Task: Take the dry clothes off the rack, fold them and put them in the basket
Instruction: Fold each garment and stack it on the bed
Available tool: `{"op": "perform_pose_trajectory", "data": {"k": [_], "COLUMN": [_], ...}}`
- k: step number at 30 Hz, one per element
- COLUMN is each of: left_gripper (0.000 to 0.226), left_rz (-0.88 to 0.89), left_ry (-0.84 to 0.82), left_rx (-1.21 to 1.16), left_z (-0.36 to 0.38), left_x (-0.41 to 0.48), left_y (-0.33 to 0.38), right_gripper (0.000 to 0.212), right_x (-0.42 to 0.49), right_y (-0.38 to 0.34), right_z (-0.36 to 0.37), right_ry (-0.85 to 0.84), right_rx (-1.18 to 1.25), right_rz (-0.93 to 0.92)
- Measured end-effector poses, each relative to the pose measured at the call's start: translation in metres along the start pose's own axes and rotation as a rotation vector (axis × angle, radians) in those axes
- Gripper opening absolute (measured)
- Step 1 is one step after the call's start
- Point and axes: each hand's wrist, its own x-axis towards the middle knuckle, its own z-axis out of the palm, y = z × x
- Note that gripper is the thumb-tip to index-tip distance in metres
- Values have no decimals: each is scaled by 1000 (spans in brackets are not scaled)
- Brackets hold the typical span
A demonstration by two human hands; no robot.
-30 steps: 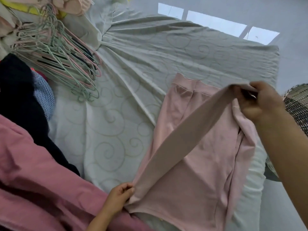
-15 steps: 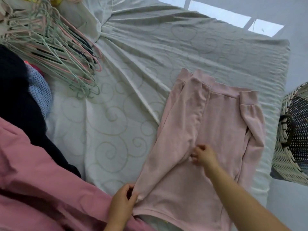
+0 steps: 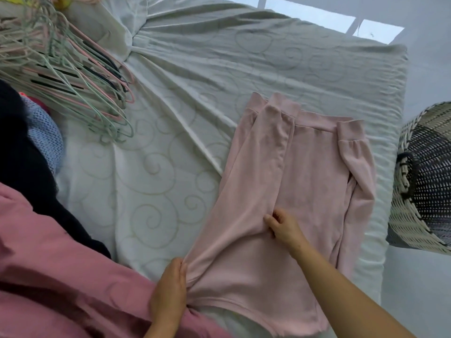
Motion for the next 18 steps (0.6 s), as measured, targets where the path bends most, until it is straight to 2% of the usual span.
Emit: {"op": "perform_pose_trajectory", "data": {"k": [5, 7, 9, 11, 13, 14, 16, 18], "left_gripper": [7, 5, 22, 39, 37, 34, 37, 40], "left_rz": [-12, -40, 31, 156, 353, 396, 400, 521], "left_ry": [-33, -34, 66, 66, 98, 43, -195, -384], "left_rx": [120, 131, 210, 238, 234, 167, 70, 111], "left_z": [3, 2, 5, 8, 17, 23, 34, 52], "left_x": [4, 3, 3, 1, -4, -7, -19, -33], "left_y": [3, 7, 4, 12, 25, 36, 65, 90], "right_gripper": [3, 16, 31, 43, 56, 61, 58, 32], "right_x": [5, 1, -11, -27, -40, -42, -43, -44], "right_y": [16, 25, 40, 56, 69, 77, 89, 94], "right_z": [-2, -15, -37, -62, -83, -90, -101, -107], "right_ry": [95, 169, 369, 654, 805, 793, 696, 609], "right_rx": [194, 122, -48, -241, -250, -166, 107, 329], "right_rz": [104, 99, 59, 57, 176, 270, 402, 385]}}
